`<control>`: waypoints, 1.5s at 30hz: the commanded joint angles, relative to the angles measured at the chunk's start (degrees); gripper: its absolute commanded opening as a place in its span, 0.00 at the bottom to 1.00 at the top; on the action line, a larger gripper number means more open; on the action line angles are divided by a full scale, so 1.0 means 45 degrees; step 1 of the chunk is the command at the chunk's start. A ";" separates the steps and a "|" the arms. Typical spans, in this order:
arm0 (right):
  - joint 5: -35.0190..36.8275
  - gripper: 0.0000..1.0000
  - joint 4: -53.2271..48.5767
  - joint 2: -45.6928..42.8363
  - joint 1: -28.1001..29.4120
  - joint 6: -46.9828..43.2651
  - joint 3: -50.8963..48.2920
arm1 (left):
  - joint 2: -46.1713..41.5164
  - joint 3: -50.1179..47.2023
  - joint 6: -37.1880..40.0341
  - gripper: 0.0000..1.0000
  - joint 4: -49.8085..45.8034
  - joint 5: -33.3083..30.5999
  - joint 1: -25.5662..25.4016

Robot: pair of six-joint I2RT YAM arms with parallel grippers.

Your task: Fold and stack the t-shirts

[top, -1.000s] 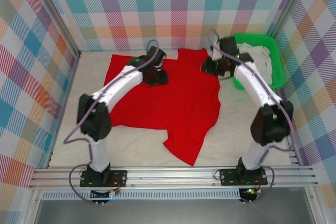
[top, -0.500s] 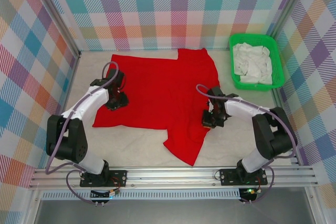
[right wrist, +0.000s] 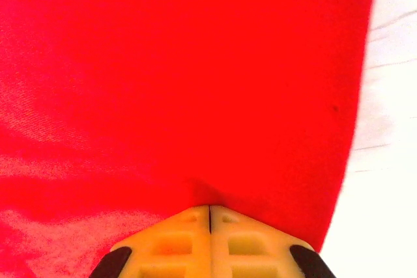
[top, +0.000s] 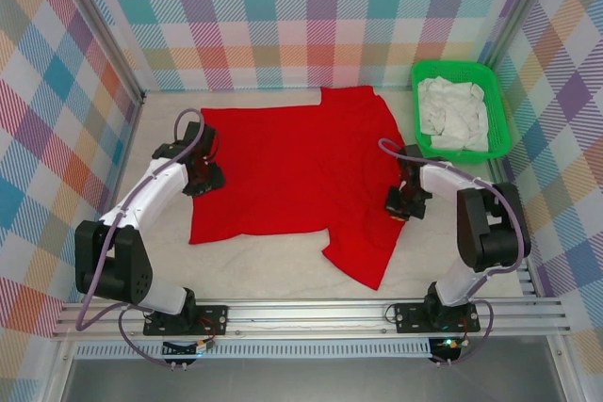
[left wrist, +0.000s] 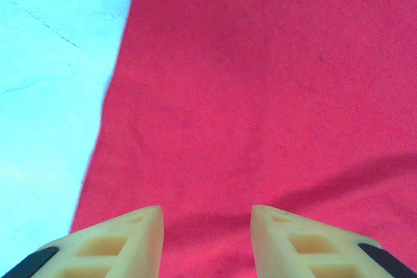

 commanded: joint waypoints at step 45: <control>0.1324 0.00 -0.0958 0.4606 -0.0207 -0.1676 0.5561 | 0.7442 0.3914 0.0472 0.14 -0.0972 -0.1577 0.0155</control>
